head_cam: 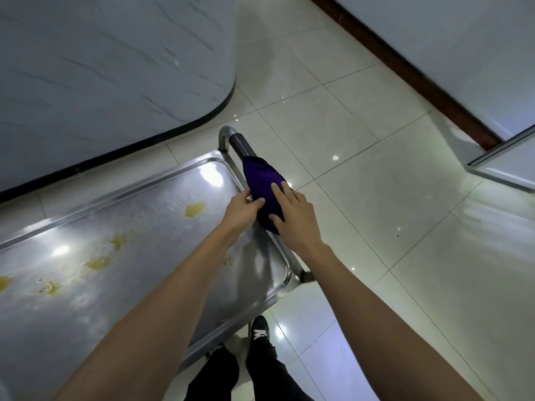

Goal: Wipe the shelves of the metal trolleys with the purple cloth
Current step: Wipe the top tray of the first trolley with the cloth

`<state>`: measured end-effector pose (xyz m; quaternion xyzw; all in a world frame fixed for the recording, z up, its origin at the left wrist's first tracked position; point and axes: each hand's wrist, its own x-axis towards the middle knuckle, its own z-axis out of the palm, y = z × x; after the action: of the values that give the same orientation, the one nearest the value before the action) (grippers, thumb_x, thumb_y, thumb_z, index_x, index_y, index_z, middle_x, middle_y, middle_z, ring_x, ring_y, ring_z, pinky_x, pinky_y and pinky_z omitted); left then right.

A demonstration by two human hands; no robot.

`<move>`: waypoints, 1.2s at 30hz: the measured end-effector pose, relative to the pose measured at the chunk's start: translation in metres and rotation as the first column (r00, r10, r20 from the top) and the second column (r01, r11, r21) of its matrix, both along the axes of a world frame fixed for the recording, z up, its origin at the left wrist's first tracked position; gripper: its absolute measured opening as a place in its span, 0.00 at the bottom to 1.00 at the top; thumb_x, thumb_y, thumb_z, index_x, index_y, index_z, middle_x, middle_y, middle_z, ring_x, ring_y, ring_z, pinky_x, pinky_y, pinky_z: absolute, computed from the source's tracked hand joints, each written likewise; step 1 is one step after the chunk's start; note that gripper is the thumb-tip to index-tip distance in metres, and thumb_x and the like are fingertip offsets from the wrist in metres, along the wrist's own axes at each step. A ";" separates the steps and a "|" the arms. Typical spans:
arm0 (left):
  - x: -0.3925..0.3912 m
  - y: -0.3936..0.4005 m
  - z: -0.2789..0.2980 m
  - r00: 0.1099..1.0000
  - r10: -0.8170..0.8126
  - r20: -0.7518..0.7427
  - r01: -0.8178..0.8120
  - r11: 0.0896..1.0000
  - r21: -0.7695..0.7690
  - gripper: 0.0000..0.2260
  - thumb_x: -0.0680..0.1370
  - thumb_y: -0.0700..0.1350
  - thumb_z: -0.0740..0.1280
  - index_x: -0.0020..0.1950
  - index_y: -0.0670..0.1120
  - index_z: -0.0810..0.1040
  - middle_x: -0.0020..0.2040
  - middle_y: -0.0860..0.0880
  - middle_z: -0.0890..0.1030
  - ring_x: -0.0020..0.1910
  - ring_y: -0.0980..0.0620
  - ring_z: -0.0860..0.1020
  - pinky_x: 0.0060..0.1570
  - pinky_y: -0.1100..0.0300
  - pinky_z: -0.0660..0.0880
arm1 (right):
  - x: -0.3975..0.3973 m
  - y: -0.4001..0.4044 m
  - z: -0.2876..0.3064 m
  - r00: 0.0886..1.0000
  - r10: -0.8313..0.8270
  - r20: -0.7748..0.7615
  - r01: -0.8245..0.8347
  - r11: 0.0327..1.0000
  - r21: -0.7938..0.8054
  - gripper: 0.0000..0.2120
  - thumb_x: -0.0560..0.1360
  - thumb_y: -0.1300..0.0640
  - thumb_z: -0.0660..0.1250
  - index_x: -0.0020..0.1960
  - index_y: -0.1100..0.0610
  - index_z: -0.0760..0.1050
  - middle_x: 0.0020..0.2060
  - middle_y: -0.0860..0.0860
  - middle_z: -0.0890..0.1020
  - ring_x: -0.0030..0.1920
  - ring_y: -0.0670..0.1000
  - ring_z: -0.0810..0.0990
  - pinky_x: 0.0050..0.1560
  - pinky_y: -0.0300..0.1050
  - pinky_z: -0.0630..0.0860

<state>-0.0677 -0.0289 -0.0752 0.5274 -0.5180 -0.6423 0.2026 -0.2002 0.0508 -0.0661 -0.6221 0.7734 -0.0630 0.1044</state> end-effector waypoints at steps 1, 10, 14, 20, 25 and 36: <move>0.001 0.000 0.001 1.000 0.003 -0.003 -0.003 1.000 -0.001 0.08 0.81 0.43 0.66 0.59 0.52 0.80 0.50 0.54 0.84 0.42 0.61 0.82 0.32 0.72 0.73 | -0.001 0.000 0.000 1.000 0.004 0.005 -0.004 1.000 -0.001 0.33 0.81 0.51 0.64 0.81 0.51 0.54 0.80 0.54 0.58 0.74 0.57 0.63 0.69 0.55 0.68; 0.007 -0.001 0.021 0.998 0.062 -0.023 -0.064 0.994 -0.084 0.03 0.80 0.43 0.68 0.53 0.48 0.79 0.50 0.49 0.85 0.50 0.49 0.84 0.50 0.55 0.81 | -0.003 0.003 0.004 0.998 0.043 0.052 -0.040 0.997 -0.061 0.32 0.82 0.48 0.62 0.81 0.51 0.53 0.80 0.53 0.57 0.78 0.55 0.60 0.73 0.54 0.64; 0.008 0.004 0.039 0.999 0.052 0.007 -0.048 0.963 -0.266 0.04 0.80 0.42 0.69 0.54 0.48 0.78 0.51 0.50 0.84 0.51 0.51 0.83 0.55 0.50 0.81 | -0.005 0.000 0.013 0.991 0.096 0.093 -0.084 0.988 -0.127 0.34 0.81 0.48 0.64 0.82 0.52 0.52 0.80 0.54 0.58 0.78 0.55 0.61 0.75 0.53 0.62; 0.019 0.006 0.066 0.996 -0.009 0.089 0.050 0.879 -0.474 0.08 0.79 0.43 0.70 0.56 0.52 0.79 0.52 0.56 0.83 0.51 0.62 0.80 0.55 0.59 0.80 | 0.005 -0.011 0.034 0.929 0.186 0.319 -0.100 0.959 -0.266 0.42 0.77 0.53 0.72 0.82 0.55 0.49 0.74 0.54 0.69 0.70 0.54 0.72 0.70 0.51 0.71; 0.038 0.007 0.083 0.981 0.027 0.190 0.100 0.773 -0.627 0.09 0.77 0.44 0.73 0.54 0.57 0.81 0.49 0.60 0.80 0.49 0.67 0.76 0.49 0.73 0.71 | 0.023 -0.017 0.042 0.888 0.213 0.407 -0.033 0.913 -0.405 0.32 0.78 0.57 0.71 0.78 0.56 0.62 0.63 0.55 0.80 0.58 0.54 0.80 0.60 0.47 0.77; 0.087 0.012 0.083 0.901 0.322 0.291 0.054 0.581 -0.812 0.13 0.71 0.45 0.79 0.54 0.47 0.85 0.50 0.59 0.75 0.53 0.57 0.72 0.54 0.59 0.73 | 0.057 -0.039 0.056 0.847 0.335 0.413 -0.223 0.929 -0.297 0.25 0.80 0.59 0.66 0.75 0.52 0.64 0.50 0.51 0.84 0.45 0.48 0.82 0.52 0.42 0.78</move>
<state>0.0194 -0.0171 0.0078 0.5386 -0.7388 -0.1957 0.3547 -0.1427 0.0118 -0.0106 -0.7040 0.6145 -0.2834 0.2158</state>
